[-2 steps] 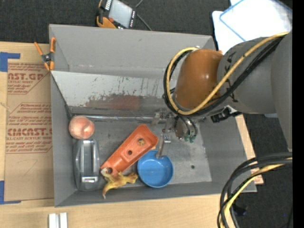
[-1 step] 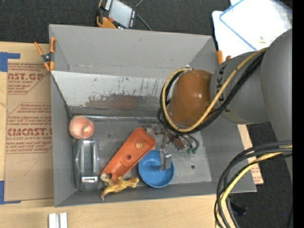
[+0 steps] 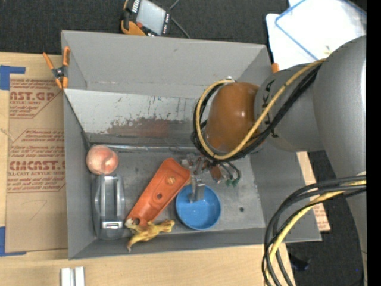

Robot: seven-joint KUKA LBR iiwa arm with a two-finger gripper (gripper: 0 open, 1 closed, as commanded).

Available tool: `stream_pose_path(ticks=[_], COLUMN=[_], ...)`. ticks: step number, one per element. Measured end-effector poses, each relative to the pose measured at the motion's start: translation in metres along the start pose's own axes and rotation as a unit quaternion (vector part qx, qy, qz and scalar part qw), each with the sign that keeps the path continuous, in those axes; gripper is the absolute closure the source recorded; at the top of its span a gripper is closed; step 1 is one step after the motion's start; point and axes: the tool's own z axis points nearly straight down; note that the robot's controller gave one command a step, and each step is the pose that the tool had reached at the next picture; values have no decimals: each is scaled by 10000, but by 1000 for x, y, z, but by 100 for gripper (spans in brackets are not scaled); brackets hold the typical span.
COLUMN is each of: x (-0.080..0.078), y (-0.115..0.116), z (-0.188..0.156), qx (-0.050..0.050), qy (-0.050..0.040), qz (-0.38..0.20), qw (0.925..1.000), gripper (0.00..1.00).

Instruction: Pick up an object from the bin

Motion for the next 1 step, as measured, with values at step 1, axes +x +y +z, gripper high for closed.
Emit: stream_pose_path(ticks=[1], x=[0], y=[0], z=[0], qx=[0], qy=[-3], qz=[-1], qw=[10000], gripper=[100])
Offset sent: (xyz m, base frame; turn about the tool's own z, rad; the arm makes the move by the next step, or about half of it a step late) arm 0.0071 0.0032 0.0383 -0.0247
